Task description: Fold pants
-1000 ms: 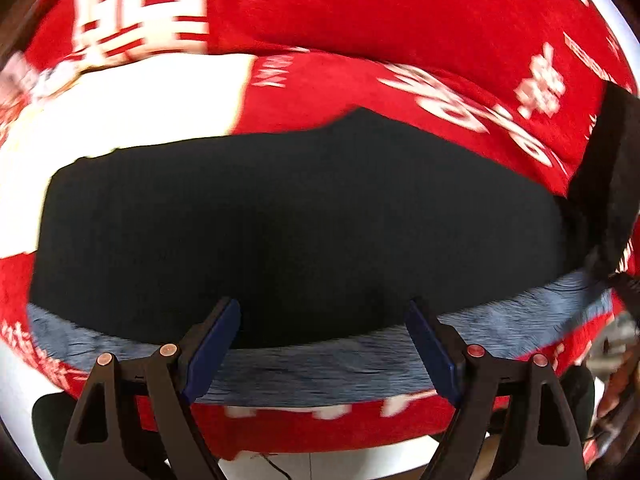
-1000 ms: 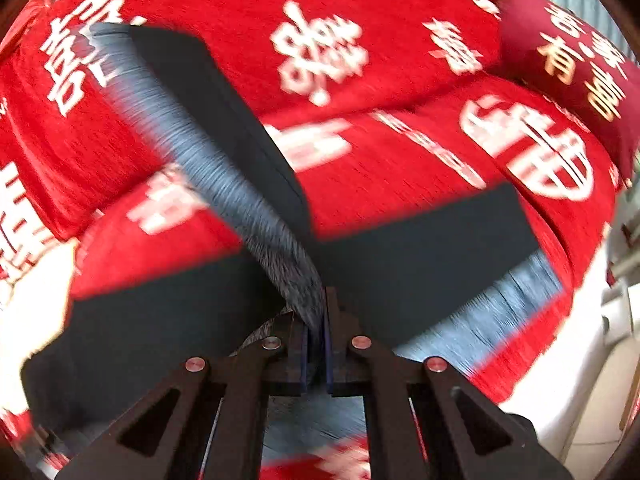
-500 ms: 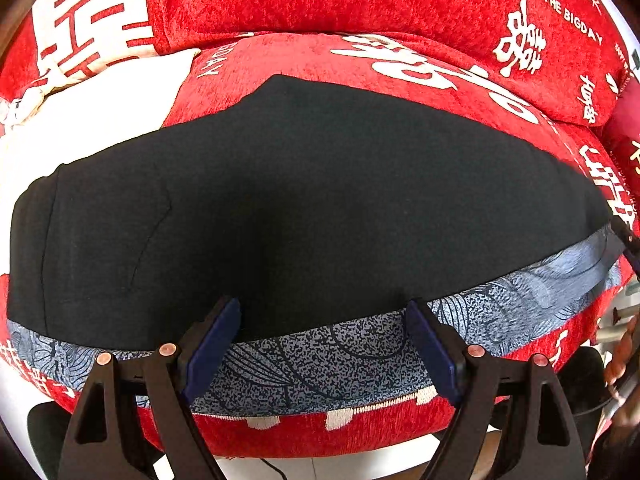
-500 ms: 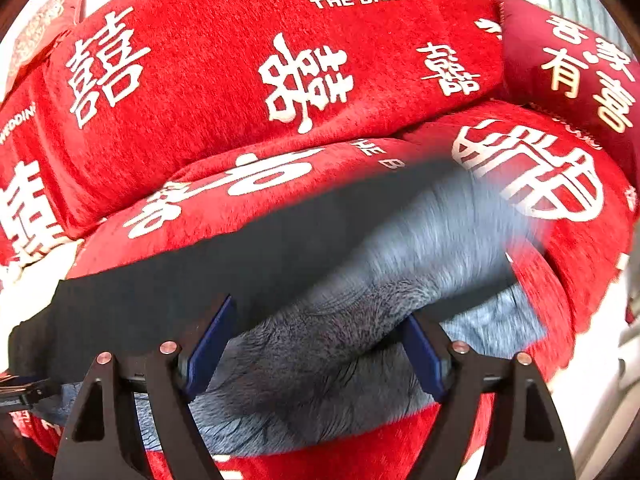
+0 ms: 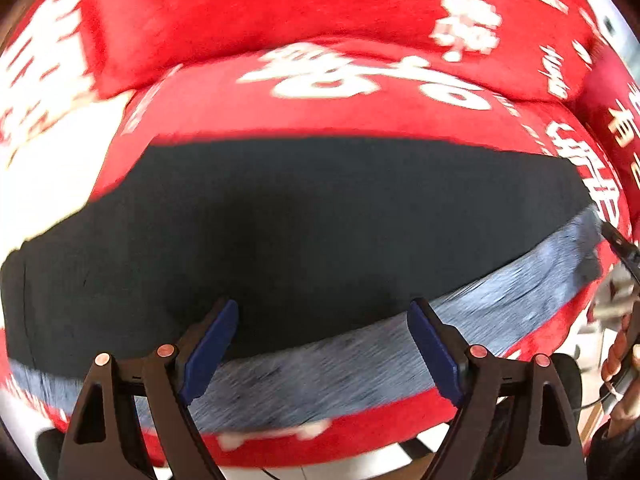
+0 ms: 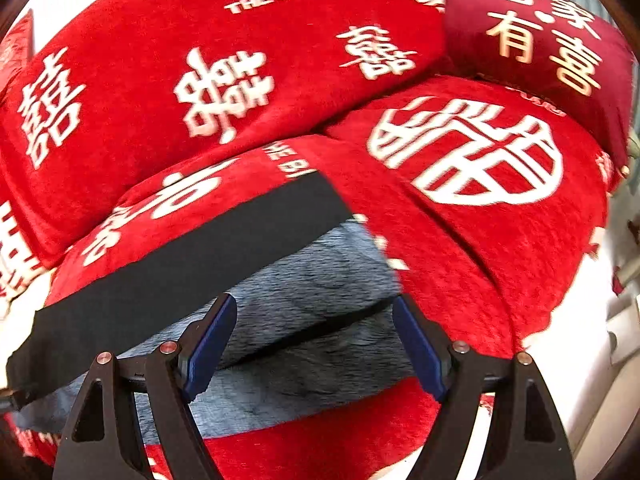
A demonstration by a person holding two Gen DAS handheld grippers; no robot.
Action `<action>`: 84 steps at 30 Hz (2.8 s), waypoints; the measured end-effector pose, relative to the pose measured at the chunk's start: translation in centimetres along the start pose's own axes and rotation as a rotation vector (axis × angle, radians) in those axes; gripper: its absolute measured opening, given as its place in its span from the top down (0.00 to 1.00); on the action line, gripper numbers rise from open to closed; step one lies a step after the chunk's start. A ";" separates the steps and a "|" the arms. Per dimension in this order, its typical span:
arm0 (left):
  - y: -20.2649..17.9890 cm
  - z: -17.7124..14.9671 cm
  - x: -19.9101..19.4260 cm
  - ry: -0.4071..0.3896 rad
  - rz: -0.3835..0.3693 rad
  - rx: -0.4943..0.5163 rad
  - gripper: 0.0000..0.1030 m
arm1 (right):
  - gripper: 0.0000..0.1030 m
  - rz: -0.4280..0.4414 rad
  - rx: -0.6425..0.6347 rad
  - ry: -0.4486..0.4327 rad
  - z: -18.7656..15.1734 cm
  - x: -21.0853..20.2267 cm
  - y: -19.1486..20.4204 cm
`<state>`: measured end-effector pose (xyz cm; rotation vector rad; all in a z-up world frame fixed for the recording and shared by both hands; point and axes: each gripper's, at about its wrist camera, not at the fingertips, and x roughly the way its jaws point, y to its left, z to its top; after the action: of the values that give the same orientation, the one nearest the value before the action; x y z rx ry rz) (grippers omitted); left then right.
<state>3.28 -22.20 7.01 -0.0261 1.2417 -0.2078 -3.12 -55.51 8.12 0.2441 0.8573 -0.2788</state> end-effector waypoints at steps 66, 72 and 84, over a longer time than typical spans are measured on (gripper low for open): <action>26.3 -5.6 -1.2 0.035 0.285 -0.357 0.00 | 0.06 0.028 -0.629 0.109 -6.7 0.1 24.0; 23.8 -2.7 -0.6 0.011 0.264 -0.346 0.00 | 0.05 0.037 -0.528 0.030 -1.4 1.8 26.2; 24.7 -2.9 1.5 0.050 0.186 -0.372 0.00 | 0.01 -0.378 -0.186 0.173 5.8 9.9 5.2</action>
<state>4.59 2.00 1.36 -0.2271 1.3101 0.1872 8.94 -53.93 4.68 -0.0710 1.0930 -0.5323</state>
